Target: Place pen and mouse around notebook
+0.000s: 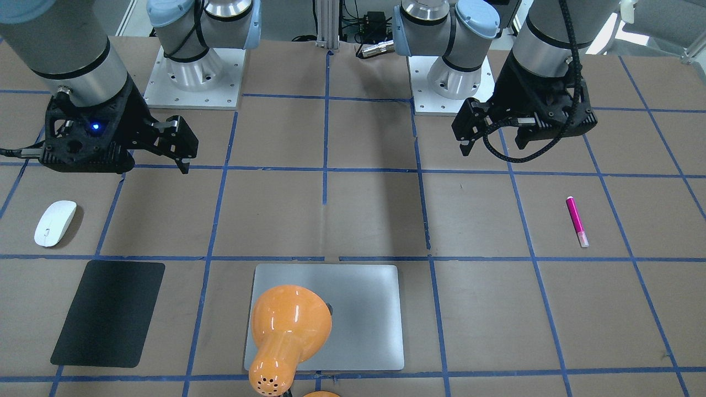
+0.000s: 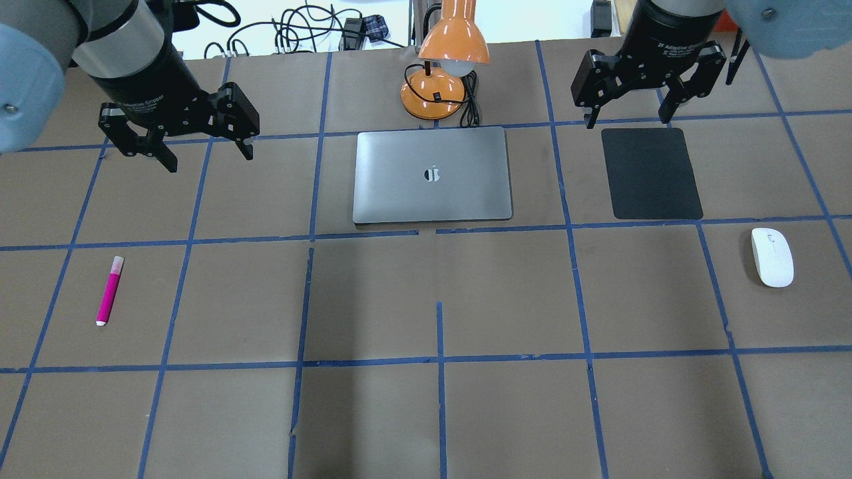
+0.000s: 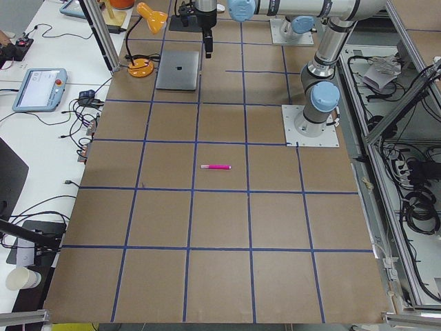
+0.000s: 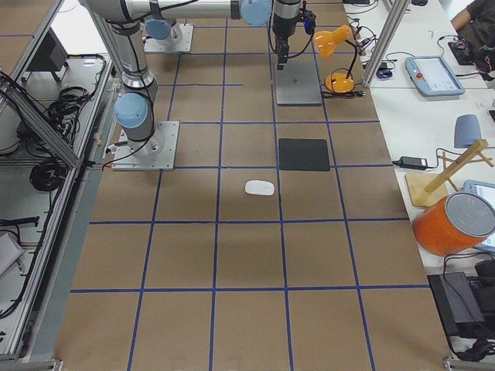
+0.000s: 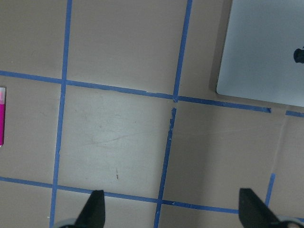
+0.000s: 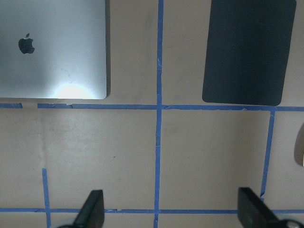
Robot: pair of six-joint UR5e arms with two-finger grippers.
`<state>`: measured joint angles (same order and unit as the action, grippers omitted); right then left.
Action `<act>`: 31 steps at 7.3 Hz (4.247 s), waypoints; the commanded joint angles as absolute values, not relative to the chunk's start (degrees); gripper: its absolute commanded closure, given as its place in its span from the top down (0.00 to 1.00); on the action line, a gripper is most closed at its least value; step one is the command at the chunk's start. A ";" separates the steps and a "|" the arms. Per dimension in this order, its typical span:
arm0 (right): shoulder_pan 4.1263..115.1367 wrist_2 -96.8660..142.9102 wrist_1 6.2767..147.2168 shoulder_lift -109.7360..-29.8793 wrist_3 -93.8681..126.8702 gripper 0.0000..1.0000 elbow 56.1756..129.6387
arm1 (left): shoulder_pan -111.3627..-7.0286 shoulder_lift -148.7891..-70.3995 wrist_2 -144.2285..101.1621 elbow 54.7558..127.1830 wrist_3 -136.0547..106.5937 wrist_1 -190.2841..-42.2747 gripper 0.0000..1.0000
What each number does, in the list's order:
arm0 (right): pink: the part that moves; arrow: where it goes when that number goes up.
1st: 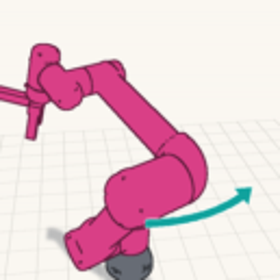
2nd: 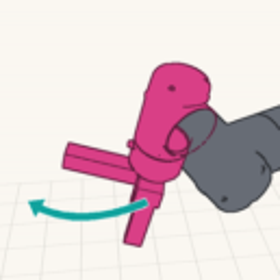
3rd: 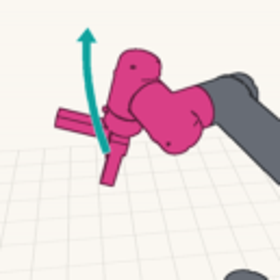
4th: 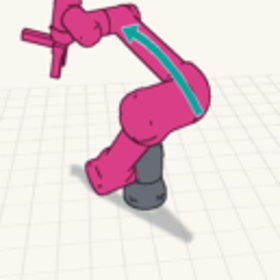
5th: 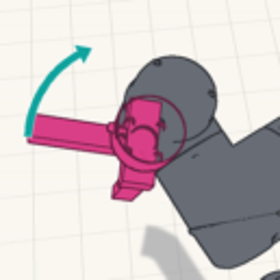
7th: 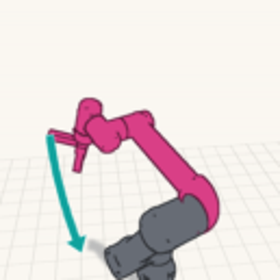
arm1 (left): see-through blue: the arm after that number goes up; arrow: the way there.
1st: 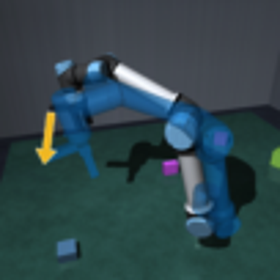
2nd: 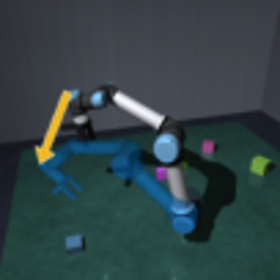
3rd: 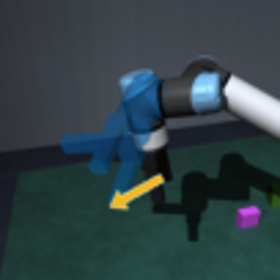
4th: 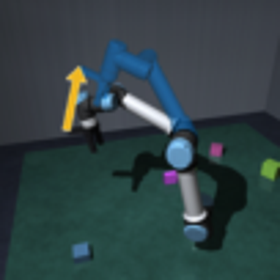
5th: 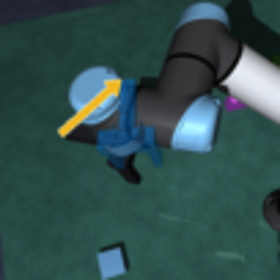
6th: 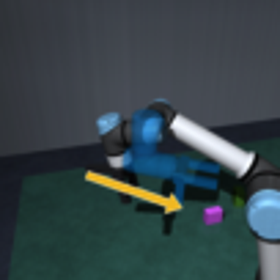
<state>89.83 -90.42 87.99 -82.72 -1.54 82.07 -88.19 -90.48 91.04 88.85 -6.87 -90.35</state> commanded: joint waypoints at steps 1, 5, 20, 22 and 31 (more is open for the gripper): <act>89.74 -90.44 87.98 -82.79 -1.58 1.00 82.09 | -88.07 -90.35 91.05 88.94 -6.68 -90.35 1.00; 87.38 -91.66 87.54 -81.74 -5.50 1.00 82.44 | -79.17 -88.77 92.55 89.99 -4.50 -94.83 1.00; 52.91 -91.41 136.14 -70.31 -33.66 0.57 117.07 | -48.34 -110.92 89.65 121.20 45.79 -36.12 0.25; 53.52 -92.02 135.71 -71.27 -32.88 0.18 116.11 | -48.34 -110.31 89.30 121.29 45.44 -36.12 0.00; 75.06 -91.32 116.02 -55.73 -9.67 0.23 86.31 | -57.80 -105.12 89.47 118.04 35.81 -43.95 0.00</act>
<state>74.78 -91.33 115.95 -56.78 -10.22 86.18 -54.25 -105.86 89.47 118.43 39.79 -43.16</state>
